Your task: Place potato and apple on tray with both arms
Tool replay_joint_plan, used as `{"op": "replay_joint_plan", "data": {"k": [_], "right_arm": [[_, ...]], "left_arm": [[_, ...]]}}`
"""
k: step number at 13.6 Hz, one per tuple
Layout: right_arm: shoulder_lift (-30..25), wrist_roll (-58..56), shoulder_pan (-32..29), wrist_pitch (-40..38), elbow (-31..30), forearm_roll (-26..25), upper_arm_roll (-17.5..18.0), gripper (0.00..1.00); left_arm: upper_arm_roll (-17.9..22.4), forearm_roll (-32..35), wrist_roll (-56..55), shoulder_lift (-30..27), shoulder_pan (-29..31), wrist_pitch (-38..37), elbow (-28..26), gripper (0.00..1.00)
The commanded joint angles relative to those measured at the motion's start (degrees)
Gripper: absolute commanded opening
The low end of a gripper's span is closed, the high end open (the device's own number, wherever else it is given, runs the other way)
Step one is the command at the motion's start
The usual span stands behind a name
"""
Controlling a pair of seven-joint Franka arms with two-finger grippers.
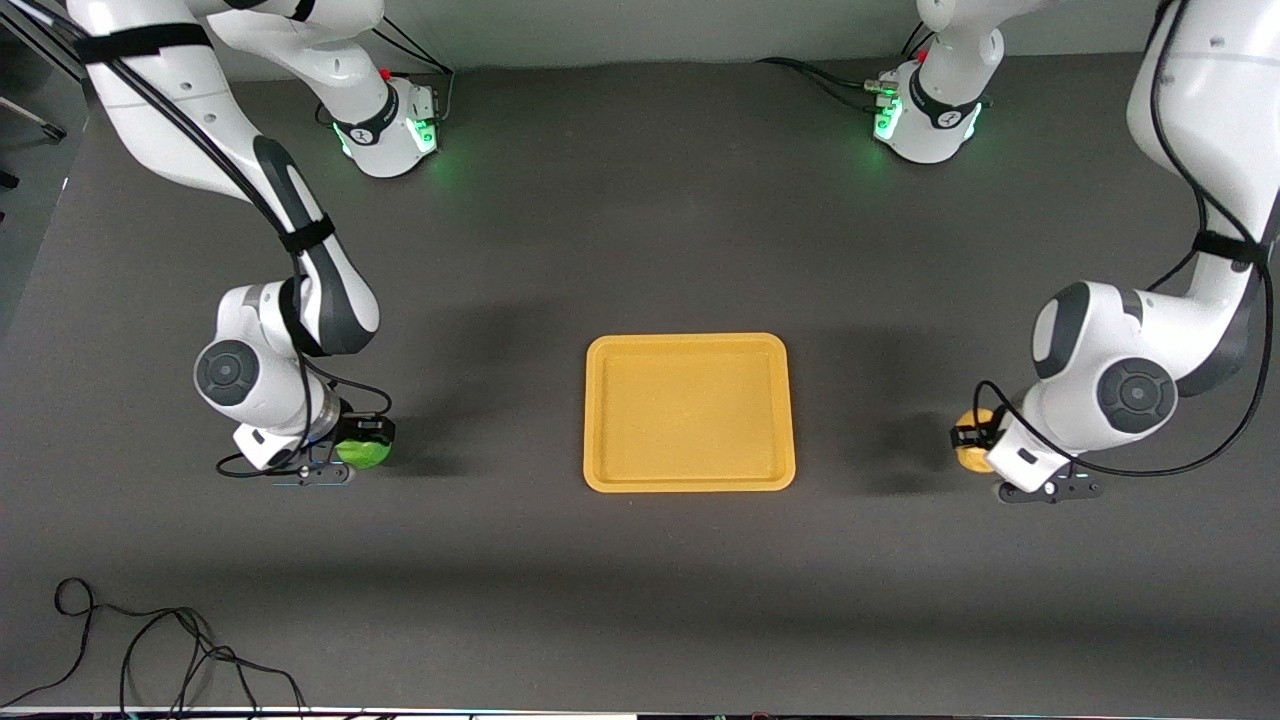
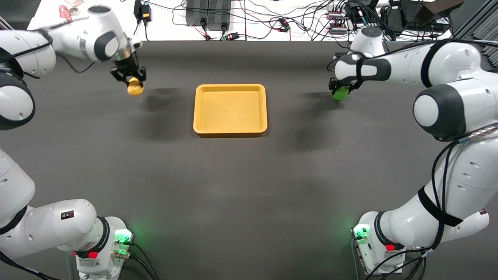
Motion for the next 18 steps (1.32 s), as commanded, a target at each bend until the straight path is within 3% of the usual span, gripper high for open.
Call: {"op": "replay_joint_plan", "data": {"k": [1, 5, 9, 12, 16, 18], "right_arm": [[-4.3, 1.6, 0.2, -10.4, 4.6, -0.7, -0.2, 0.30], [-4.6, 1.6, 0.4, -26.3, 15.5, -0.1, 0.2, 0.28], [-4.6, 2.8, 0.4, -27.5, 17.4, 2.6, 1.7, 0.27], [-4.1, 8.0, 0.4, -27.5, 19.8, 2.9, 5.7, 0.26], [-0.6, 18.8, 0.5, -23.6, 22.2, 2.8, 13.5, 0.26], [2.5, 24.9, 0.6, -21.6, 24.7, 2.5, 16.6, 0.26]], "left_arm": [[-4.6, -1.2, -11.1, -0.8, -4.3, -5.2, 3.7, 0.36], [-4.7, -1.1, -22.7, 2.8, -13.6, 2.5, 3.8, 0.37], [-3.6, 0.8, -27.3, 8.3, -19.2, 8.1, 3.7, 0.39], [-2.9, 6.7, -31.5, 11.8, -20.7, 10.7, 3.4, 0.40], [-2.8, 7.0, -31.6, 12.3, -20.8, 11.0, 3.4, 0.61], [-2.8, 7.3, -31.4, 12.7, -20.7, 11.0, 3.4, 0.80]]}}
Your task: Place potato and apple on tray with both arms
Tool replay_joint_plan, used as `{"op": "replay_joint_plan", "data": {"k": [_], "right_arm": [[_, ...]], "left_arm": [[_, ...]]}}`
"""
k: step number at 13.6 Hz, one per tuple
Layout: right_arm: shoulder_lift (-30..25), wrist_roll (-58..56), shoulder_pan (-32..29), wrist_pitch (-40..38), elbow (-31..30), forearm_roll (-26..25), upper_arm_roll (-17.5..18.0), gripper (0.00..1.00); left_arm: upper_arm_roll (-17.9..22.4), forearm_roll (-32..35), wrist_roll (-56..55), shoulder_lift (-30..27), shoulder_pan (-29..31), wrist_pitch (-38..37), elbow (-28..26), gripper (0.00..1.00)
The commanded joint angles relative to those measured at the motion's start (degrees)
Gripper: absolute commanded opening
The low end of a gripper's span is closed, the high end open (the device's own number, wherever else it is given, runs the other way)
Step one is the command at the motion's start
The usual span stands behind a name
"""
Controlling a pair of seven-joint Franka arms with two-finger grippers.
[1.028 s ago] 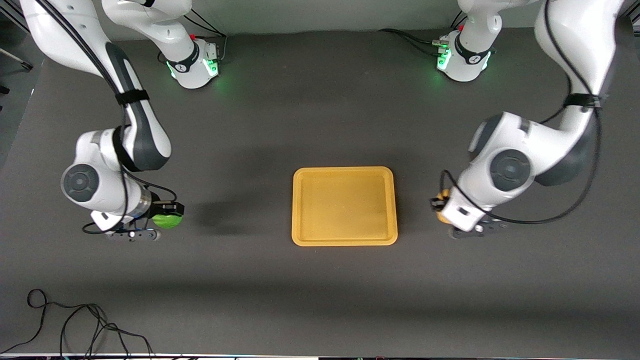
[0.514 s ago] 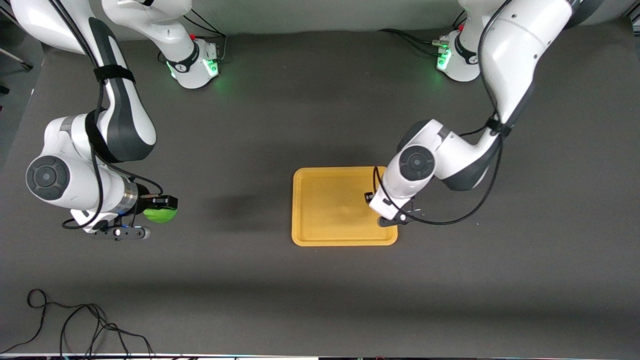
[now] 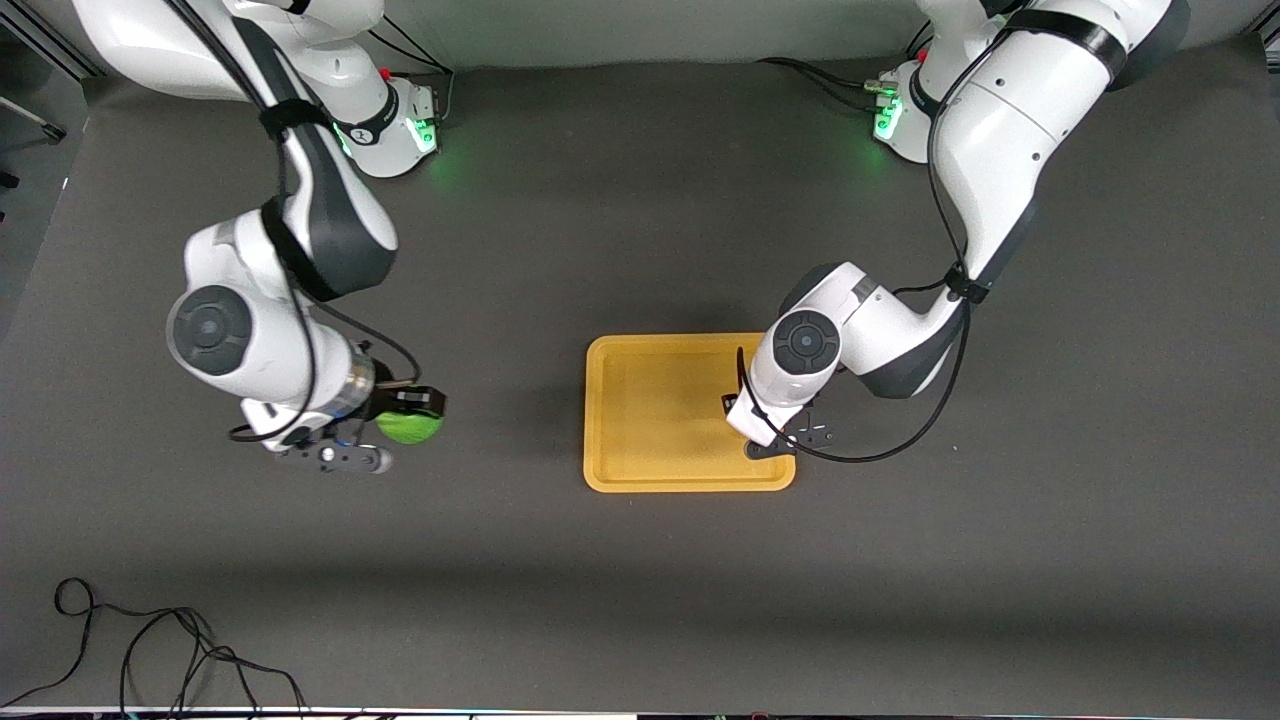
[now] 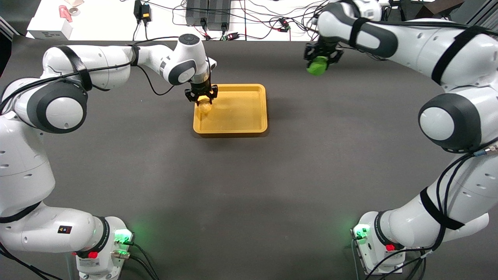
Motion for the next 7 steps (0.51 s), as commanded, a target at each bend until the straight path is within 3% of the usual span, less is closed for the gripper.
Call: {"op": "replay_joint_plan", "data": {"k": [1, 3, 5, 7], "right_arm": [[6.0, 6.2, 0.1, 1.1, 6.4, -0.2, 4.4, 0.26], [9.1, 9.6, 0.9, 1.1, 8.7, -1.3, 8.0, 0.26], [13.5, 18.5, 4.4, 2.1, 11.8, -7.1, 9.6, 0.26], [18.6, 28.7, 5.2, 6.2, 15.2, -11.9, 14.0, 0.26]], "left_arm": [[0.7, 2.4, -1.6, -0.1, -1.0, 0.2, 0.2, 1.00], [0.7, 2.8, -1.6, -0.1, -0.9, 0.1, 0.3, 1.00], [0.8, 2.8, -0.9, -0.7, 0.6, -0.5, 0.4, 1.00], [0.4, 2.2, 0.3, -4.5, 3.6, -2.4, 0.4, 1.00]]}}
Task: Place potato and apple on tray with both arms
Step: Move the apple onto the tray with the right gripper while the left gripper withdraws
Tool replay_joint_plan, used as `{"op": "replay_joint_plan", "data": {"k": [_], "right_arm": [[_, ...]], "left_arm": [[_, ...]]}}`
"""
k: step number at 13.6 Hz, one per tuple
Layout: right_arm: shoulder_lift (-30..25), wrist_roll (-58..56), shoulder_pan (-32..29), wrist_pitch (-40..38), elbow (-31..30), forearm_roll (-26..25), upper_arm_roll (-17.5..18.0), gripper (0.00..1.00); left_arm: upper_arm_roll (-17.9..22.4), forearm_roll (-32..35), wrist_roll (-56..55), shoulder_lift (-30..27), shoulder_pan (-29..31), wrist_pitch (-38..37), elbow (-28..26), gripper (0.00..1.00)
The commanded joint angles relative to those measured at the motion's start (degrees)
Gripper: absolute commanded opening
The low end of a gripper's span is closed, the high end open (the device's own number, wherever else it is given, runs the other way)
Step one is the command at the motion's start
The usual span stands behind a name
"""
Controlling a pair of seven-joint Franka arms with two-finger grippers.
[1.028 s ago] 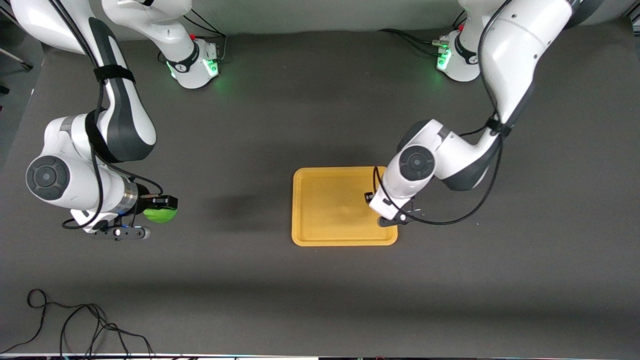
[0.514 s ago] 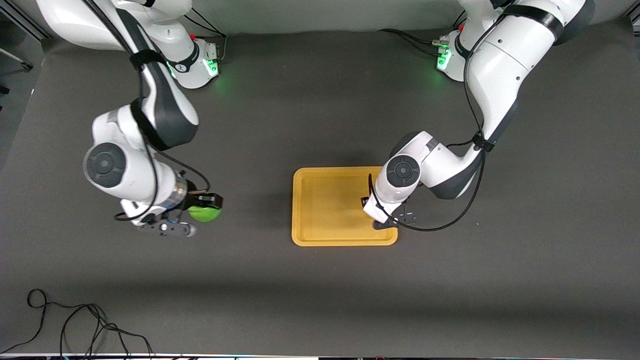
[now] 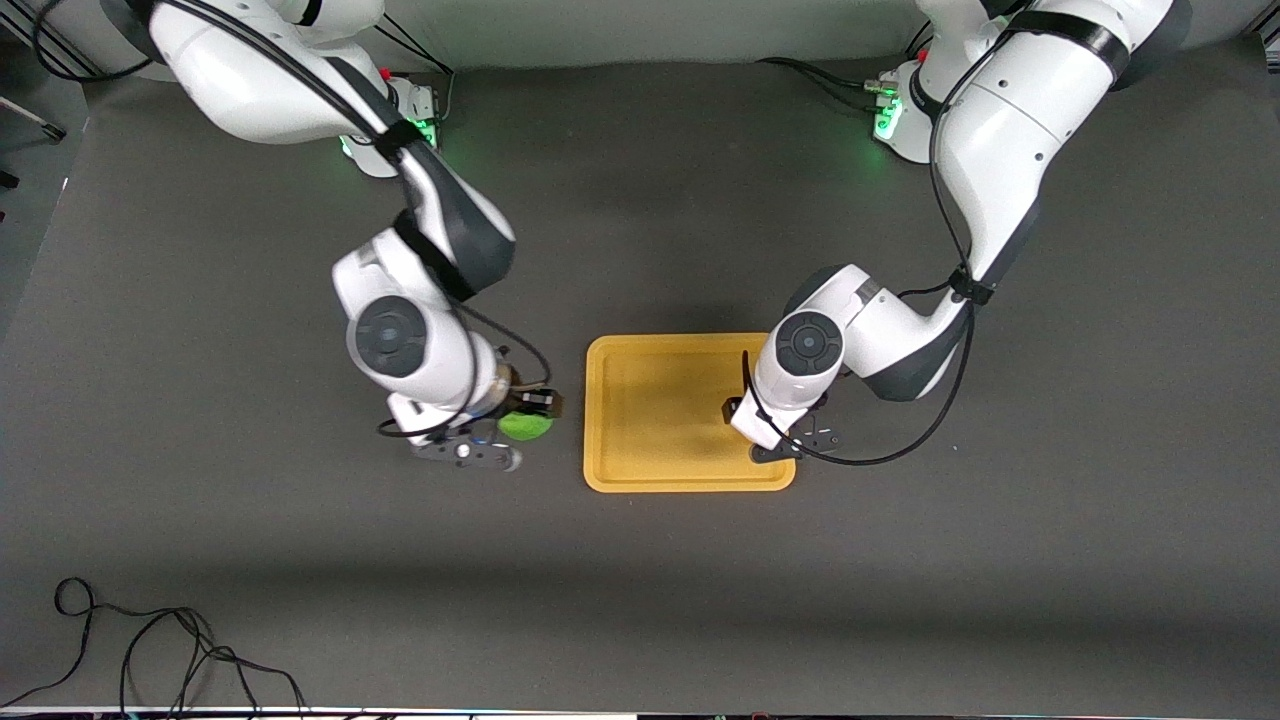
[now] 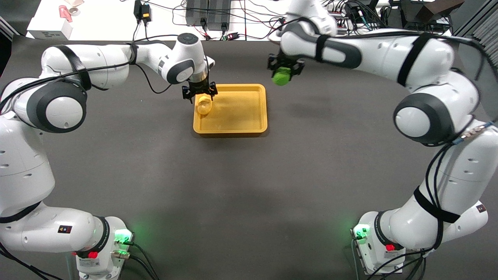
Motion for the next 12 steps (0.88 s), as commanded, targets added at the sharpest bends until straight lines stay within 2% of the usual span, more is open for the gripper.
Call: {"op": "replay_joint_plan", "data": {"k": [1, 2, 4, 6, 8, 10, 12], "right_arm": [[7.7, 12.4, 1.0, 5.6, 6.0, -6.9, 5.0, 0.26], [9.6, 16.4, 1.1, 10.3, 6.1, -9.2, 5.3, 0.26], [13.6, 21.1, 2.7, 14.3, 7.6, -12.0, 7.0, 0.26], [18.4, 22.3, 6.9, 14.4, 11.3, -15.7, 7.0, 0.26], [20.1, 22.7, 8.2, 14.3, 11.2, -17.1, 7.0, 0.26], [20.9, 24.8, 9.3, 14.4, 11.0, -17.7, 6.9, 0.26], [22.9, 27.7, 9.5, 15.0, 11.2, -22.1, 7.0, 0.27]], "left_arm": [[-0.8, -0.1, 2.5, -5.5, 4.5, -3.7, 0.0, 1.00], [-1.7, -1.0, 5.6, -7.1, 7.1, -5.7, 0.0, 1.00], [-4.2, -3.5, 11.0, -10.9, 12.3, -8.9, 0.0, 1.00], [-5.9, -6.0, 16.2, -15.7, 17.1, -15.1, -0.1, 1.00], [-5.9, -6.0, 22.8, -18.6, 20.7, -21.0, -0.4, 1.00], [-6.1, -6.9, 30.0, -21.7, 24.5, -24.3, -0.5, 1.00], [-6.1, -10.7, 37.6, -26.2, 29.3, -25.4, -2.4, 1.00]]}}
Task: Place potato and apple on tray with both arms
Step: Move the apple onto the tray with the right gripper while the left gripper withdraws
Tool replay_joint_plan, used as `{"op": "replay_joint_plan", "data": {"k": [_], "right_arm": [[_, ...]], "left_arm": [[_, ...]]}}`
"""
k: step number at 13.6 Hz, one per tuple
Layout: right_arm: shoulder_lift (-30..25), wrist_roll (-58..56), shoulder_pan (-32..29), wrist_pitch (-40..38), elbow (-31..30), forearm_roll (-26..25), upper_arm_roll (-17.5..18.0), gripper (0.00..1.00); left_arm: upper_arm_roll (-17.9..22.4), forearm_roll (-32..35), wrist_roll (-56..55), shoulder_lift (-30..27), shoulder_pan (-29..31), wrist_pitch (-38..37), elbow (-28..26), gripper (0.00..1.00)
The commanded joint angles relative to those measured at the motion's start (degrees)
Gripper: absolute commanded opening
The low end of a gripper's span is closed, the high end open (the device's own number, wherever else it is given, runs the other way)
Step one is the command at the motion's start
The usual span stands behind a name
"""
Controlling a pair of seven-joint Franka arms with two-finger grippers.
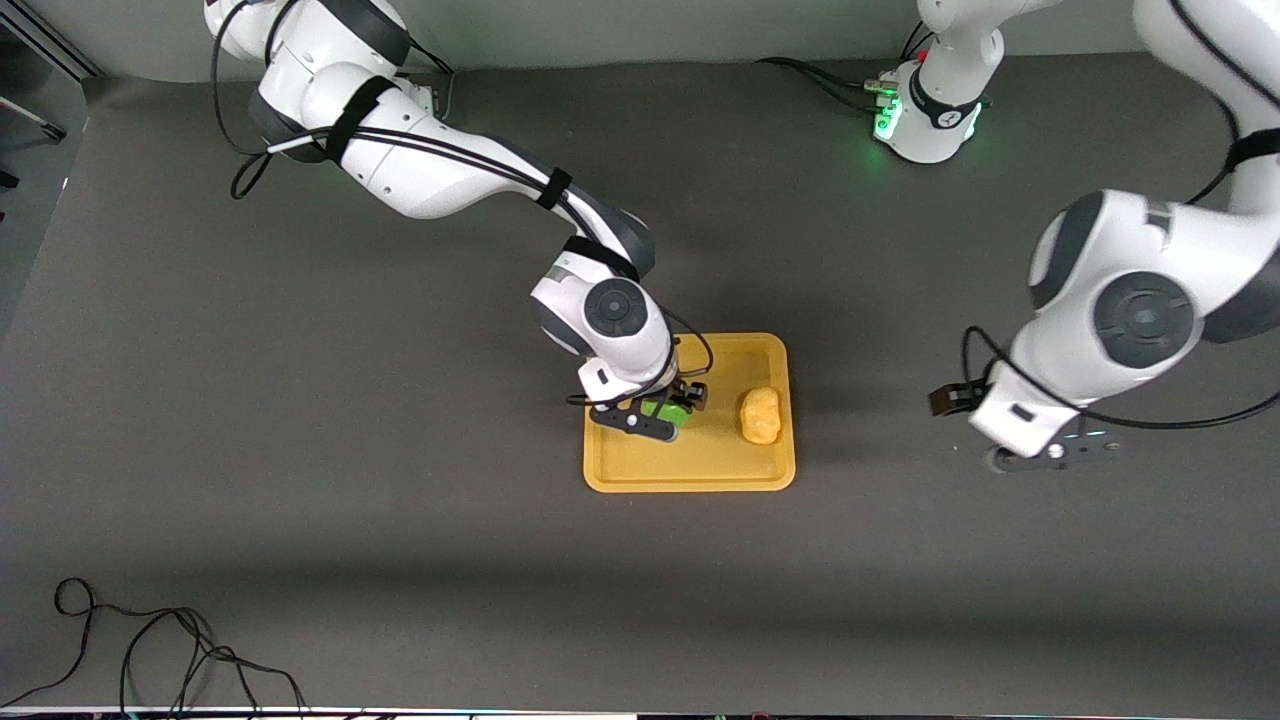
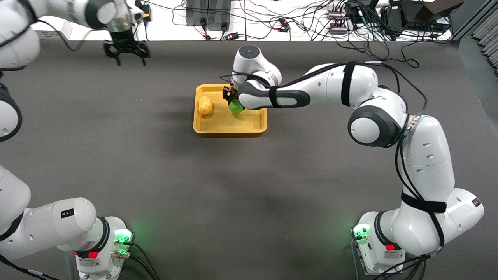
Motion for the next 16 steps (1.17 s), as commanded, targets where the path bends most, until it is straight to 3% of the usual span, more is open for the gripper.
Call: {"op": "replay_joint_plan", "data": {"k": [1, 3, 5, 6, 7, 8, 11, 14, 15, 16], "right_arm": [[3.1, 3.3, 0.2, 0.6, 2.6, -4.5, 0.3, 0.31], [3.3, 3.1, 0.1, 0.6, 2.6, -4.5, 0.3, 0.37], [3.3, 3.2, 0.1, 0.6, 2.8, -4.6, 0.2, 0.43], [3.2, 3.2, 0.0, 0.6, 2.8, -4.5, 0.2, 0.64], [3.1, 3.2, -0.2, 0.6, 2.8, -4.6, 0.2, 0.90], [3.1, 3.2, -0.2, 0.6, 2.9, -4.6, 0.2, 1.00], [0.6, 2.6, -1.3, -0.1, 2.9, -4.3, 0.2, 1.00], [-4.6, -1.3, -5.1, -6.9, 2.4, -3.4, 2.1, 1.00], [-6.6, -2.3, -7.5, -10.0, 2.4, -2.7, 4.2, 1.00], [-9.1, -3.0, -8.9, -13.0, 2.3, -2.7, 5.6, 1.00]], "left_arm": [[-0.7, -6.9, 11.9, -8.4, 7.1, -0.7, -5.2, 1.00], [-0.3, -12.1, 16.7, -14.9, 10.1, -0.9, -5.7, 1.00], [0.0, -12.2, 16.8, -15.6, 9.9, -3.3, -1.8, 1.00], [0.0, -11.7, 16.8, -15.0, 9.8, -5.2, 0.5, 1.00], [0.0, -11.6, 16.8, -14.7, 10.0, -5.5, 0.8, 1.00], [0.1, -11.5, 16.9, -14.7, 10.4, -5.7, 0.8, 1.00], [0.1, -11.8, 20.3, -15.1, 14.8, -7.3, 0.6, 1.00], [0.2, -12.2, 21.3, -15.6, 16.8, -8.4, 0.5, 1.00], [2.8, -12.2, 22.1, -15.9, 15.4, -8.8, 0.5, 1.00], [10.2, -12.6, 23.0, -17.0, 9.2, -9.4, 0.5, 1.00]]}}
